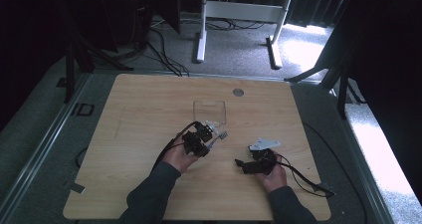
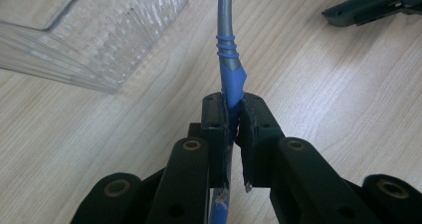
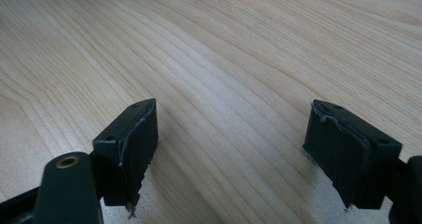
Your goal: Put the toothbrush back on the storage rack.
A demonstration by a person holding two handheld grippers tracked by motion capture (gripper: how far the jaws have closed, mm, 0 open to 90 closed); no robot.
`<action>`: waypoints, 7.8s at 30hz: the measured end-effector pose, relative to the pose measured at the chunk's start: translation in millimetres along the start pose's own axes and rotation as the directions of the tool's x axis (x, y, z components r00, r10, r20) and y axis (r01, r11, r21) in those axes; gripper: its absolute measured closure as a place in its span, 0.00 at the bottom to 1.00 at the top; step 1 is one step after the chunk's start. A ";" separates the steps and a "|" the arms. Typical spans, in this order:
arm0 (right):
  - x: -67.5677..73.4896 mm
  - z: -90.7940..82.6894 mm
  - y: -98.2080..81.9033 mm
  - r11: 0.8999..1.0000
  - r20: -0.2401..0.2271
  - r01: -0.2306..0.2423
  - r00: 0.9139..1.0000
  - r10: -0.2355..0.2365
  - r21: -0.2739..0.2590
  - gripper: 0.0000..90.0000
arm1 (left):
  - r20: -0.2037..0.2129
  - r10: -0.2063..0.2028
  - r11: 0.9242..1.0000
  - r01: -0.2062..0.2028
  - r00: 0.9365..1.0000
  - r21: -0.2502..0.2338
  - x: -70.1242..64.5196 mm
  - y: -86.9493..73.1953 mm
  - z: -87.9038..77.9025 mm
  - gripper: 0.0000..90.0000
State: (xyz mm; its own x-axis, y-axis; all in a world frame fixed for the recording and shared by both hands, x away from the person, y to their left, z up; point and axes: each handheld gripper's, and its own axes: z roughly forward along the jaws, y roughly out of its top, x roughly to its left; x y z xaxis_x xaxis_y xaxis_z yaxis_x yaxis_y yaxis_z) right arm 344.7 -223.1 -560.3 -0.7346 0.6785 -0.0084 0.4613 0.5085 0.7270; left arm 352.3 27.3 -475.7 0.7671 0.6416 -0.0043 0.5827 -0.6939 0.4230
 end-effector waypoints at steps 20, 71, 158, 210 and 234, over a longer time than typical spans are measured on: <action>0.0 0.0 0.0 1.000 0.000 0.000 1.000 0.000 0.000 0.23 | -0.004 -0.001 0.991 0.001 1.000 -0.131 4.9 -2.3 -17.2 0.91; 0.1 0.1 0.1 1.000 0.000 -0.001 1.000 0.001 0.001 0.23 | 0.006 -0.054 0.901 0.051 0.999 -0.430 13.4 -8.7 -47.0 0.91; -0.1 0.5 0.5 1.000 0.000 -0.001 1.000 0.001 0.001 0.23 | 0.035 -0.195 0.692 0.163 0.980 -0.703 42.5 6.8 -53.8 0.91; -0.1 0.4 0.5 1.000 -0.001 -0.001 1.000 0.001 0.001 0.23 | 0.011 -0.215 0.676 0.156 0.977 -0.720 57.6 10.7 -44.2 0.91; 0.0 0.3 0.5 1.000 -0.001 -0.002 1.000 0.002 0.002 0.23 | -0.003 -0.214 0.719 0.156 0.977 -0.678 68.6 10.2 -25.8 0.91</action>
State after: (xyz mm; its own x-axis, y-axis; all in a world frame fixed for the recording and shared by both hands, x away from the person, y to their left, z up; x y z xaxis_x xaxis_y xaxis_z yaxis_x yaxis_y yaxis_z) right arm 345.1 -222.6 -560.2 -0.7341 0.6790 -0.0065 0.4639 0.5085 0.7254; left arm 403.9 72.7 -448.2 0.6236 0.7763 -0.0920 0.3563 -0.1775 0.9174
